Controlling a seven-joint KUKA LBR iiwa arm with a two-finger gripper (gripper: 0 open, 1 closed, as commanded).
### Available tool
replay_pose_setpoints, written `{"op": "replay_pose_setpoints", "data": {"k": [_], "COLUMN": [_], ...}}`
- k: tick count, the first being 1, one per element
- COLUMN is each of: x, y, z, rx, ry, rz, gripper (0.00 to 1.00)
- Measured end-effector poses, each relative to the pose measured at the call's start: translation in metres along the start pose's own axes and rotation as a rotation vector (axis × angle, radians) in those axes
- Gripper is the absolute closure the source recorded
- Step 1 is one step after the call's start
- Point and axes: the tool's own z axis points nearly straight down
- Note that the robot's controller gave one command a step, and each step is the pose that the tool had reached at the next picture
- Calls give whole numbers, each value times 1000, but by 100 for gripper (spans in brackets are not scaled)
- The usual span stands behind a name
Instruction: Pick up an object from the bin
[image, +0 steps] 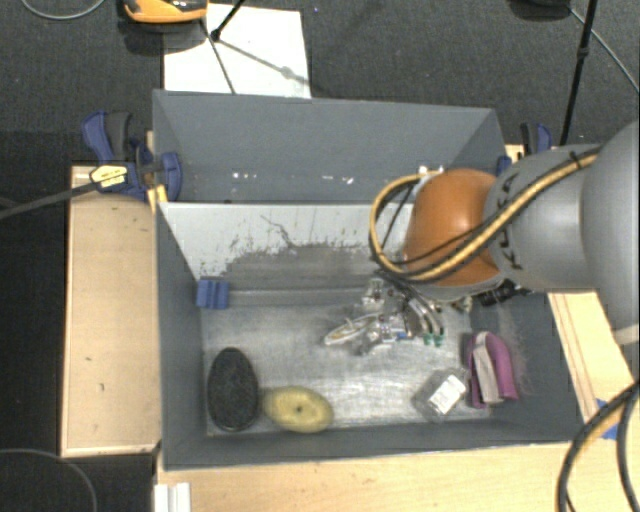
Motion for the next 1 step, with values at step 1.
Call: {"op": "replay_pose_setpoints", "data": {"k": [1], "x": [1], "y": [-14], "z": [-130], "rx": [3], "ry": [11], "rz": [-6], "gripper": [100]}}
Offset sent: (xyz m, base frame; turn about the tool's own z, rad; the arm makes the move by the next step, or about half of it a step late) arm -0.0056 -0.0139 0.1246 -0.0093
